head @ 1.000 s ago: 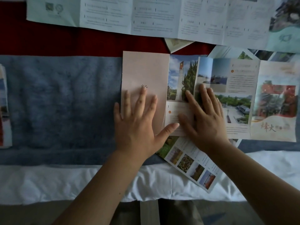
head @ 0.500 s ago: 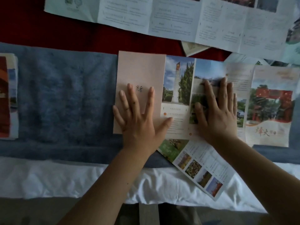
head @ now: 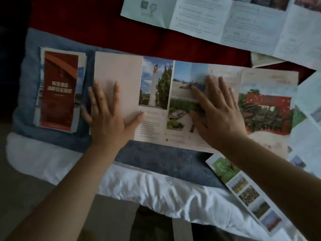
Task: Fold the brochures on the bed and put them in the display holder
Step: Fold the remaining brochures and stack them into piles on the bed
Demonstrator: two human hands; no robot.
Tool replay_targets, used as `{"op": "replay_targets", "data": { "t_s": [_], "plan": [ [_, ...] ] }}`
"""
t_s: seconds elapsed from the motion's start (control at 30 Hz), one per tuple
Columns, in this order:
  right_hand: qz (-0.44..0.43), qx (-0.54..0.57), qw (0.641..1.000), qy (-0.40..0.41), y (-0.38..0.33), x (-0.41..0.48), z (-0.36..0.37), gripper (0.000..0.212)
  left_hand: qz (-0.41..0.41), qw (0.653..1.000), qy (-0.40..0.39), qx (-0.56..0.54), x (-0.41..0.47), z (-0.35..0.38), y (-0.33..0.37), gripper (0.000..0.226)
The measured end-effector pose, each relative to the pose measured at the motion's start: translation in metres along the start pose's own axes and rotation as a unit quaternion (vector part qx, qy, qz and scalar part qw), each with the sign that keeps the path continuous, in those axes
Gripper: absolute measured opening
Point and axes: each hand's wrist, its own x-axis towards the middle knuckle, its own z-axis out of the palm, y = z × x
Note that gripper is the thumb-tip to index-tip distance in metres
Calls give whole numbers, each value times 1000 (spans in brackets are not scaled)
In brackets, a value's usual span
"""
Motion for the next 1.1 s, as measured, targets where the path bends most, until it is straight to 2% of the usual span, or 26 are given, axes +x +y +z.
{"op": "replay_targets", "data": {
  "t_s": [0.17, 0.53, 0.63, 0.77, 0.83, 0.93, 1.1],
  "plan": [
    [48, -44, 997, 33, 40, -20, 3, 73, -11, 999, -6, -52, -1, -1, -6, 114],
    [38, -43, 998, 36, 55, -29, 10, 71, 60, 977, 24, -202, -27, -10, 52, 95],
    [29, -21, 998, 42, 60, -32, 11, 63, 83, 972, 33, -218, -36, -9, 75, 91],
    [-3, 25, 999, 43, 74, -44, 7, 58, 104, 966, 8, -235, -43, -8, 106, 91],
    [31, 25, 998, 55, 83, -54, 4, 61, 107, 966, 4, -236, -45, -8, 122, 90],
    [136, 0, 989, 50, 101, -74, 3, 77, 106, 968, -3, -229, -49, -9, 150, 92],
    [198, -23, 979, 49, 130, -106, 10, 74, 117, 970, -19, -211, -62, 0, 195, 91]
  ]
}}
